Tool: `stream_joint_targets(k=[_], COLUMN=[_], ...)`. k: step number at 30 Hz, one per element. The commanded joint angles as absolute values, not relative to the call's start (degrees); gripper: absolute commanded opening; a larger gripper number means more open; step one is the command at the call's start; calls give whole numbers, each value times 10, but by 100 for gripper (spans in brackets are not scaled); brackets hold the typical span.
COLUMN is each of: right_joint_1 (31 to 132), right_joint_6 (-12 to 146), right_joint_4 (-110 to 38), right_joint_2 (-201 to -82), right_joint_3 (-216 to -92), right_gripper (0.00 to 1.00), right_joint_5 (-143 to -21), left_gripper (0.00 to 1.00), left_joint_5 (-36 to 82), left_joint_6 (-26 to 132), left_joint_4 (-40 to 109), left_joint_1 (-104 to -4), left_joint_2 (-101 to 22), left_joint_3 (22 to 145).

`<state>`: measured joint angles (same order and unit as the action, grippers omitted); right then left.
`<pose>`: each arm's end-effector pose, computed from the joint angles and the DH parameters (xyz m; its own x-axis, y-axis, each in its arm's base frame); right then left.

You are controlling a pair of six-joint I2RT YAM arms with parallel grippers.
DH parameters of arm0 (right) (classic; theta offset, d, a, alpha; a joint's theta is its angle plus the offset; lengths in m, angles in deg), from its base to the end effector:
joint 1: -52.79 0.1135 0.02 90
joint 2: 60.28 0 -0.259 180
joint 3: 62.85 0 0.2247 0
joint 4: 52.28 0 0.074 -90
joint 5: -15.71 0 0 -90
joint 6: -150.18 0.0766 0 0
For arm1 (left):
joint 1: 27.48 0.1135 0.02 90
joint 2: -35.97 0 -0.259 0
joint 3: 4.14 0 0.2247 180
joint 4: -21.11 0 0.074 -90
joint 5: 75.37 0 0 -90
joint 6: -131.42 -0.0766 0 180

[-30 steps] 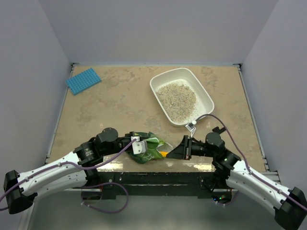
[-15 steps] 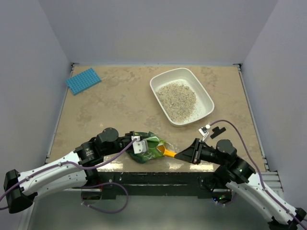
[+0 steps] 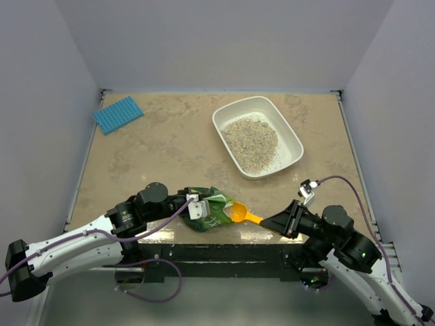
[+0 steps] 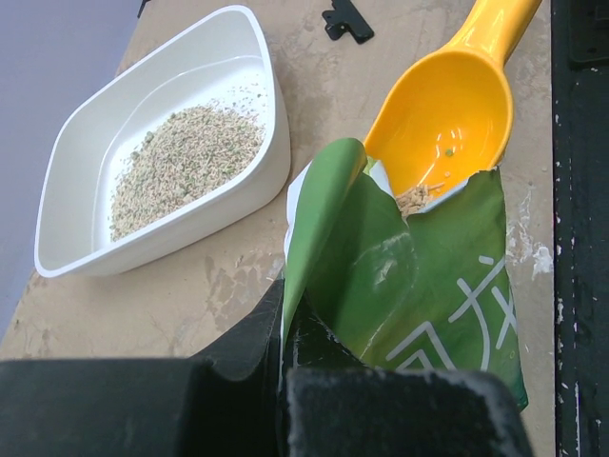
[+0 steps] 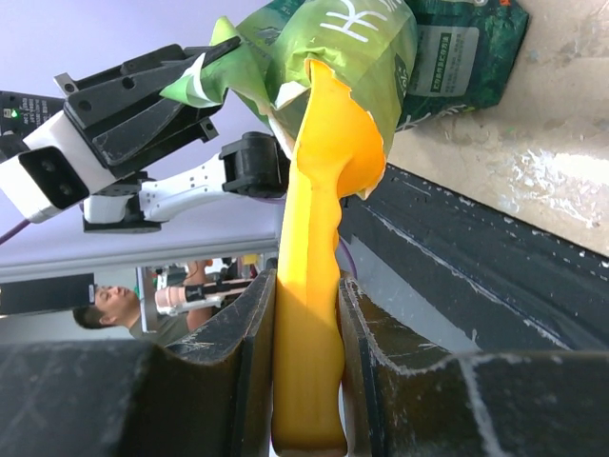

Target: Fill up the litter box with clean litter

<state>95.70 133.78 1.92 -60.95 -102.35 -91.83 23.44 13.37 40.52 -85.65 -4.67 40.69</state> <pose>0.0413 0.0699 0.2184 -0.8818 0.4292 -0.1956 -0.0572 0.3144 0.9476 0.0913 -0.1693 0.2593 0.3093 0.3829 -0.8705 0.8749 0.2443 0.4183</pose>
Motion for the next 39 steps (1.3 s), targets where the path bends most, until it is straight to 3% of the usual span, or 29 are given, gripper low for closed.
stream_joint_targets(k=[1,39], right_joint_1=[963,964], right_joint_6=[1345,1330], right_joint_4=[96,254], right_joint_2=[-592,-598], right_joint_3=[-1068,-1234], right_gripper=[0,0], right_joint_5=[-894,-871], left_gripper=[0,0], left_joint_5=[225,203], left_joint_6=[142,146], left_joint_4=[407,400], left_joint_1=[-857,-857], left_joint_2=[-51,-38], left_joint_3=[399,398])
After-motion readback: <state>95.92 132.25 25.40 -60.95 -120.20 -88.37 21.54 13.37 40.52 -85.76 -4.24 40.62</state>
